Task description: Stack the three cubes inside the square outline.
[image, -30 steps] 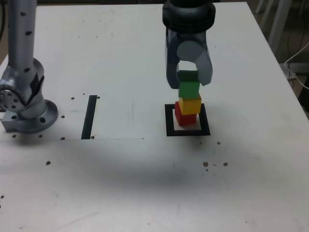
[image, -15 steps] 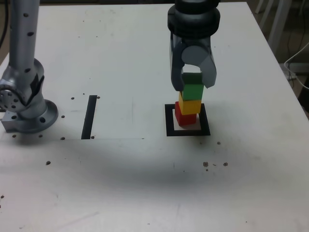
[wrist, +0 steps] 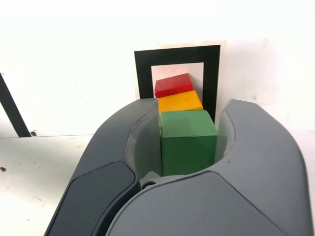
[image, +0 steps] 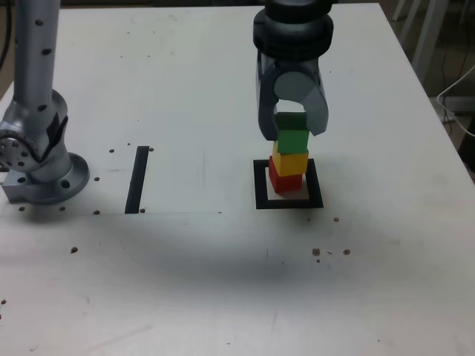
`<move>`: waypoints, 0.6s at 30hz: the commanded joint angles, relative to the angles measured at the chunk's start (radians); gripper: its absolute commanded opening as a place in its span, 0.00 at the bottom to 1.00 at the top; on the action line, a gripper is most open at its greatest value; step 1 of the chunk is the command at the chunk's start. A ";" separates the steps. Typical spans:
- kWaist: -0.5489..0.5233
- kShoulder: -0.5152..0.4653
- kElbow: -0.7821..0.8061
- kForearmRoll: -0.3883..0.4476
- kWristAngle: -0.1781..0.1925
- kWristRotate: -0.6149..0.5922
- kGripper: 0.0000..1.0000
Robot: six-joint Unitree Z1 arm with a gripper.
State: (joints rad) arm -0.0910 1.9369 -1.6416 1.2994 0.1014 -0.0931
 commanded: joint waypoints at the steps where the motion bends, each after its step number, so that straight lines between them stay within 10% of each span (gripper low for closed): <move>1: 0.002 -0.009 0.007 0.003 0.001 -0.002 0.98; 18: -0.021 -0.141 0.028 0.078 -0.003 0.002 0.99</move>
State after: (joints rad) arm -0.1094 1.8176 -1.6268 1.3667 0.0974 -0.0925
